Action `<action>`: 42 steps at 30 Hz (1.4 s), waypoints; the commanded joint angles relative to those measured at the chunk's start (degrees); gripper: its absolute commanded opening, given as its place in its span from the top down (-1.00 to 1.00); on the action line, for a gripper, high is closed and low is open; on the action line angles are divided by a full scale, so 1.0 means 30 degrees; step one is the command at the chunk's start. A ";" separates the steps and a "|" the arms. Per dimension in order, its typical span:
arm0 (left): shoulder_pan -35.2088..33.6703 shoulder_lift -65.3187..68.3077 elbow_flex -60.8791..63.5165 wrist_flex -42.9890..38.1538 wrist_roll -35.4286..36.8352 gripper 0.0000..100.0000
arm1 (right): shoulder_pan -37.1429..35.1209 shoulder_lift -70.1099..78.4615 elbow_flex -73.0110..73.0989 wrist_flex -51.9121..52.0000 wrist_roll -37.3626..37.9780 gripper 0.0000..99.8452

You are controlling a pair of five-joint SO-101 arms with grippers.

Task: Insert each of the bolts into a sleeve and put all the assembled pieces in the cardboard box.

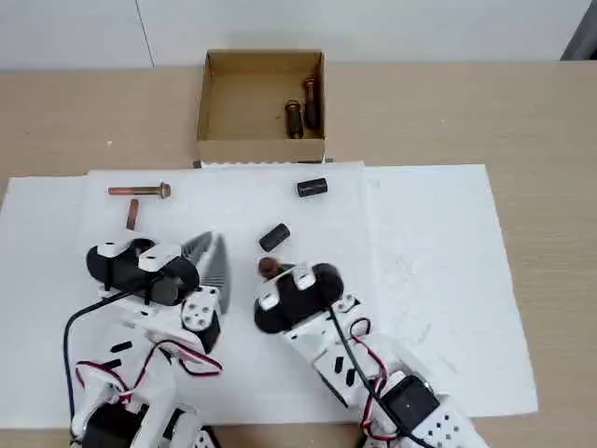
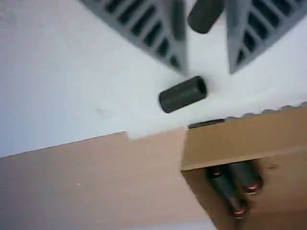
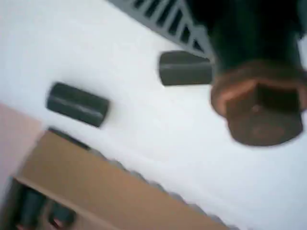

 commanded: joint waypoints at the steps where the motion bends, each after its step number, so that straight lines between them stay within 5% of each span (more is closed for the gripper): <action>1: -0.1817 -0.0059 -0.0161 -0.0059 -0.1553 0.99 | 0.2007 -0.0337 -0.0205 0.0923 -0.0850 0.99; 9: -0.6095 -0.0147 0.4674 -0.1348 -0.2813 0.99 | 0.6784 -0.0190 -0.1407 0.4059 -0.4015 0.99; 22: -0.6623 -0.0088 0.7868 -0.2198 -0.2813 0.99 | 0.6989 0.2418 -0.8879 0.7165 -0.5509 0.99; 42: -0.6593 -0.0147 0.7868 -0.1963 -0.2813 0.99 | 0.7018 2.3399 -2.0015 -0.5436 -0.5392 0.99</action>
